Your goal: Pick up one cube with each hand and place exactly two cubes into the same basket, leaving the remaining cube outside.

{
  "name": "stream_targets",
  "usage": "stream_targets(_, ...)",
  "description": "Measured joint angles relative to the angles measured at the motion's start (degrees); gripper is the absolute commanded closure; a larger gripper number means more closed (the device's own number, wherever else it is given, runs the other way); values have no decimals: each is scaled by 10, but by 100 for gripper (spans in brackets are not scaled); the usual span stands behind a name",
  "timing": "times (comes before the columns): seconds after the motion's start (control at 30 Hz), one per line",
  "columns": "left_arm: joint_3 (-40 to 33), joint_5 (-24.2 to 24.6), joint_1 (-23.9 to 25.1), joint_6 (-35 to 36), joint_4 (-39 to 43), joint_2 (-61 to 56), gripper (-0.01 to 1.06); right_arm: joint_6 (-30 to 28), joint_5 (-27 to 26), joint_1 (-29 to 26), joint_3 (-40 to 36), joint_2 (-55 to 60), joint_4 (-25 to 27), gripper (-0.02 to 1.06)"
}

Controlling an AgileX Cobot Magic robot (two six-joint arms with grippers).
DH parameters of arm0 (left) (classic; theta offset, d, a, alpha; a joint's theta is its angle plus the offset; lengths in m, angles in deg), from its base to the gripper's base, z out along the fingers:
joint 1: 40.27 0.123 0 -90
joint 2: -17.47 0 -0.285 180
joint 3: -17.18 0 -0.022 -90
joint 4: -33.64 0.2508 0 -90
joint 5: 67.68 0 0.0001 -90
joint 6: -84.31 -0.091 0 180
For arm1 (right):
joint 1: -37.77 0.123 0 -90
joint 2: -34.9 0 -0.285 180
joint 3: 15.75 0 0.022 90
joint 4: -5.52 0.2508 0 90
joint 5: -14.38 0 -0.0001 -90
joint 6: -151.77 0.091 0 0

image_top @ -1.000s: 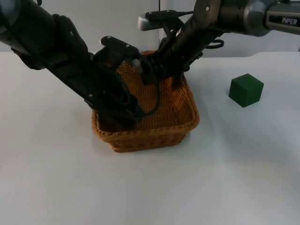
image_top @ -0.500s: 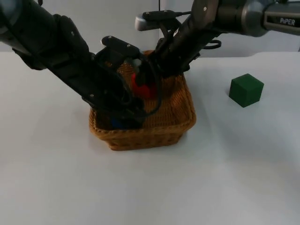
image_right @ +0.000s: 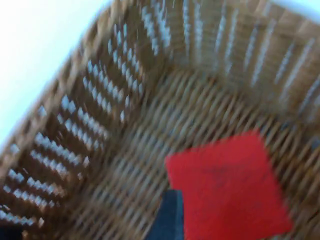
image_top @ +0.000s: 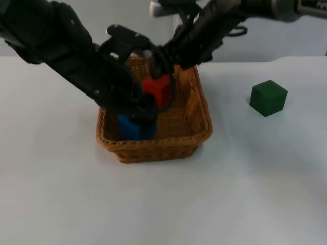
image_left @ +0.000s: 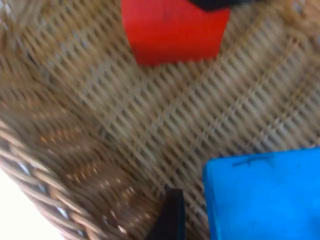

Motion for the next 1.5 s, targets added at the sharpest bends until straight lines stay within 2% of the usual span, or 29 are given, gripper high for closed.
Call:
stream_targets(0.47,0,24,2,0,0,-116,28,0,43,0,4,-123,-20,31)
stream_targets(0.9,0,62,2,20,1,-232,28,0,138,0,4,-216,-21,31)
stream_targets(1.07,0,92,2,35,2,-285,28,0,181,0,4,-253,-21,31)
stream_targets(1.3,0,103,2,71,2,-330,28,0,209,0,4,-283,-20,31)
stream_targets(1.5,0,140,2,84,2,-373,28,0,240,0,4,-307,-20,31)
